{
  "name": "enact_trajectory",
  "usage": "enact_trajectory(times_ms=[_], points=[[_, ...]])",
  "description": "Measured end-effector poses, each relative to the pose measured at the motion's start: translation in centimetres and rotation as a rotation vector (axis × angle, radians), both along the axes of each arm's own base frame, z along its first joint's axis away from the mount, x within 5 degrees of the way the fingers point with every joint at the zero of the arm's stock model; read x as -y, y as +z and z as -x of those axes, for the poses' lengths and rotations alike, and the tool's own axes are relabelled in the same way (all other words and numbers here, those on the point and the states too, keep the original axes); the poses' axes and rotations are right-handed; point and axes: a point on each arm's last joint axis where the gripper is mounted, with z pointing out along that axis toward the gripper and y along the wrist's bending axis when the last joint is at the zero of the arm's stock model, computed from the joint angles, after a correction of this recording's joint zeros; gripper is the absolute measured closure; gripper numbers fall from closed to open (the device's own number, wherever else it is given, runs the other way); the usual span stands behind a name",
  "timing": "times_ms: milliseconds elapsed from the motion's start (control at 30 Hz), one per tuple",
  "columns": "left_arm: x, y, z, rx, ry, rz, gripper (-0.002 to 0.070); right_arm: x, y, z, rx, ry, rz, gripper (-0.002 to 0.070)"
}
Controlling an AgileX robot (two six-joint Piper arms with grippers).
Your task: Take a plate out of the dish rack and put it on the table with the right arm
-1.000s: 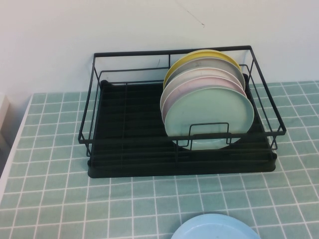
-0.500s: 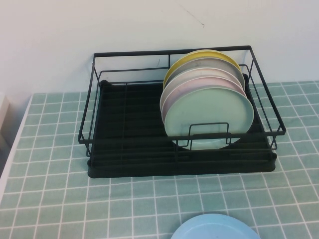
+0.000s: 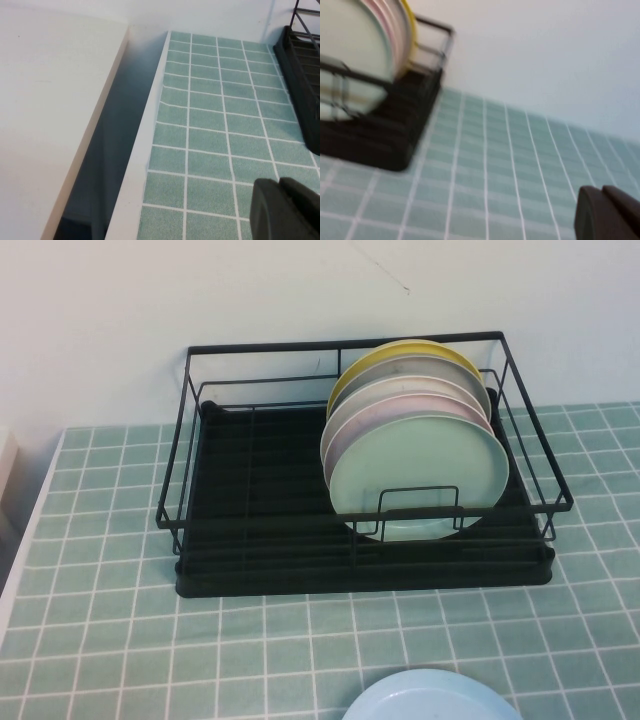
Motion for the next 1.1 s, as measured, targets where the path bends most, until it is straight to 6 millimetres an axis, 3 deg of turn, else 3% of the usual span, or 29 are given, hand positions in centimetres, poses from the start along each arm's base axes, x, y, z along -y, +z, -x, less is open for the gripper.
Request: enact_trajectory(times_ms=[233, 1100], points=[[0.0, 0.0, 0.0, 0.000, 0.000, 0.000, 0.0678, 0.5, -5.0, -0.7, -0.111, -0.101, -0.110, 0.0678], [0.0, 0.0, 0.0, 0.000, 0.000, 0.000, 0.0678, 0.8, -5.3, -0.6, -0.121, -0.159, -0.198, 0.0678]])
